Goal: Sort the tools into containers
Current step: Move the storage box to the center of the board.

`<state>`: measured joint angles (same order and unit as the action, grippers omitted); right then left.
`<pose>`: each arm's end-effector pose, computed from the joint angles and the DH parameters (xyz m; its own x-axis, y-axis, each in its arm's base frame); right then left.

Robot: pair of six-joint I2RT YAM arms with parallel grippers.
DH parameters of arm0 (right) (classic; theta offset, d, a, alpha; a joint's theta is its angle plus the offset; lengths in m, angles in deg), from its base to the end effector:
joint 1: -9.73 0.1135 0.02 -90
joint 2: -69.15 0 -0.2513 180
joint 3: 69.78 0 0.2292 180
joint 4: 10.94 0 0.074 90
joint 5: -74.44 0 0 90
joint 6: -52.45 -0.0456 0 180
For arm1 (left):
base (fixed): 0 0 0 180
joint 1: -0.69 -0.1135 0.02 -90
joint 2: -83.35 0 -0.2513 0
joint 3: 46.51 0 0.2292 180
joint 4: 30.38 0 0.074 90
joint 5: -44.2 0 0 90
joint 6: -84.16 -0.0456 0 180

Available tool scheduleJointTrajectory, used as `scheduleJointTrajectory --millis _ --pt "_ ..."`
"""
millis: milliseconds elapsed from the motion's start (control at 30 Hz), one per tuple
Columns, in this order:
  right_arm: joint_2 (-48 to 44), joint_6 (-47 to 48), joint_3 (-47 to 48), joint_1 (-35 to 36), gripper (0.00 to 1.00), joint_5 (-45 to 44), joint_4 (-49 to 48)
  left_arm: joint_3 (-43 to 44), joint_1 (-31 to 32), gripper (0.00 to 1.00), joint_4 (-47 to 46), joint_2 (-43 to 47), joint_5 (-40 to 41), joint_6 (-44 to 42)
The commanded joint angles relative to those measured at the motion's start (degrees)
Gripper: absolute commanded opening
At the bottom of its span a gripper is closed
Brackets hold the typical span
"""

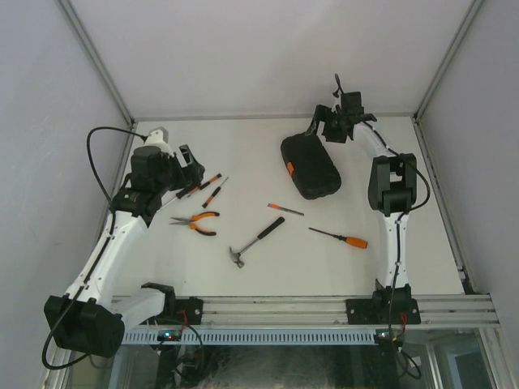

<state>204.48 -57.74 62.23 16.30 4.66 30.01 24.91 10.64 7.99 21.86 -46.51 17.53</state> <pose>0.5060 0.0741 0.1954 -0.7728 0.2370 -0.5888 -0.0922 0.8759 0.4736 0.2274 -0.0405 0.3169 -0.5034 -0.3144 -0.8048 -0.0176 0.9350 -0.3542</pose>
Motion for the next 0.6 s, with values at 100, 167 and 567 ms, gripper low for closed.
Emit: scheduleJointTrajectory --millis 100,167,567 --pt "-1.0 7.1 -0.1 1.7 0.90 1.0 3.8 -0.9 -0.4 0.90 -2.6 0.3 -1.7 0.7" --pt "-1.9 7.5 -2.1 1.6 0.90 1.8 3.4 -0.9 -0.5 0.90 -2.7 0.2 -1.8 0.9" --pt "-10.8 6.4 -17.2 -0.6 0.90 8.3 -2.9 -1.5 -0.9 0.90 -3.9 0.2 -3.0 1.8"
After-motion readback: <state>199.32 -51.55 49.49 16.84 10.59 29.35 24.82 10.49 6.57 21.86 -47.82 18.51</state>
